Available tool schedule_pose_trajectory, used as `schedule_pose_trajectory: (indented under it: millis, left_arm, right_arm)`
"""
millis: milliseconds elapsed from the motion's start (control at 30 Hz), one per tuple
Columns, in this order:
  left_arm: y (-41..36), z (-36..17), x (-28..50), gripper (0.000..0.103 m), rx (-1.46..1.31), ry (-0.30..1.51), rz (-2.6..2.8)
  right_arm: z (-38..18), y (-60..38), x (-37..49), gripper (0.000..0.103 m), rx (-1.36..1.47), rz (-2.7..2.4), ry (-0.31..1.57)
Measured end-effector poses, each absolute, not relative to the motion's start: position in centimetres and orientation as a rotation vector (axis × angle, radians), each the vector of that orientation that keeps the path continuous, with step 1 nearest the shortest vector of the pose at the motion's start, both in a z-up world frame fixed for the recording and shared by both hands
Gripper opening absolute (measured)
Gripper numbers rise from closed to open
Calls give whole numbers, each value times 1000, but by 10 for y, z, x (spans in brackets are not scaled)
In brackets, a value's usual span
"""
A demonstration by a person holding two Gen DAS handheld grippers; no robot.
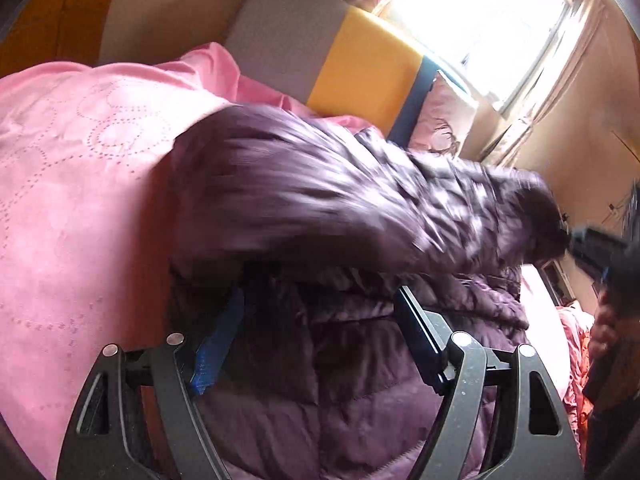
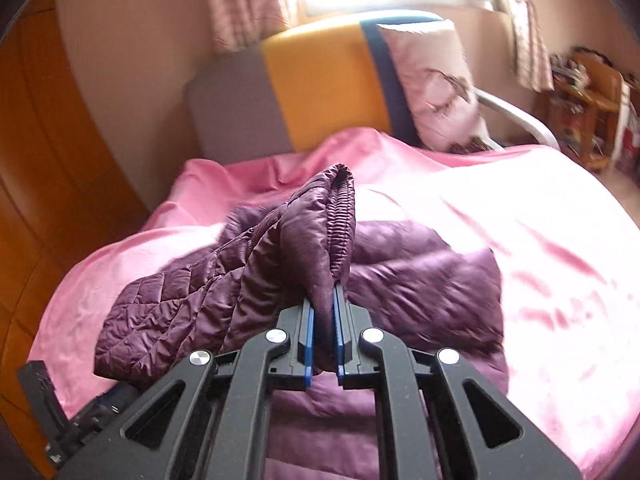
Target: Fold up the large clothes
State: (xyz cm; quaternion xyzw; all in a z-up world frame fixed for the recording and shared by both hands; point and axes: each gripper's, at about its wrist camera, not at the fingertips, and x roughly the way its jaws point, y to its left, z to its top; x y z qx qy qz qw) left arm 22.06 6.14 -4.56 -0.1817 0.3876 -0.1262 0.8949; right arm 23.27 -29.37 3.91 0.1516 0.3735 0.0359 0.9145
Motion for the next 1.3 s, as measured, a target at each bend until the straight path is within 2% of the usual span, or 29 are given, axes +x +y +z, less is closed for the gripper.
schedule_pose_trajectory:
  millis: [233, 433, 467, 533, 633, 733, 900, 1067, 1200, 1300]
  left_arm:
    - [64, -59, 229, 76, -361, 851, -230]
    - [68, -50, 214, 76, -303, 841, -202]
    - [70, -47, 209, 76, -297, 831, -197]
    - [77, -37, 197, 76, -292, 798, -189]
    - [87, -18, 185, 76, -292, 728, -184]
    - [87, 3, 187, 76, -300, 675, -211]
    - [59, 19, 219, 76, -302, 643, -285]
    - [26, -5, 262, 76, -247, 729, -301]
    - [36, -53, 275, 75, -218, 845, -224]
    - [51, -71, 274, 74, -248, 863, -215]
  right_arm:
    - [-16, -339, 219, 7, 353, -55, 885]
    - [-32, -358, 213, 8, 382, -60, 900]
    - [-32, -357, 213, 10, 377, -55, 897]
    - [-31, -360, 206, 25, 377, -44, 882]
    - [-20, -363, 196, 36, 351, -41, 821]
    - [-3, -358, 187, 42, 328, -39, 760]
    - [4, -345, 202, 43, 296, -20, 748]
    - [-15, -333, 231, 47, 267, -19, 816]
    - [-39, -323, 241, 51, 247, -12, 860]
    - [-59, -307, 250, 51, 202, 4, 889]
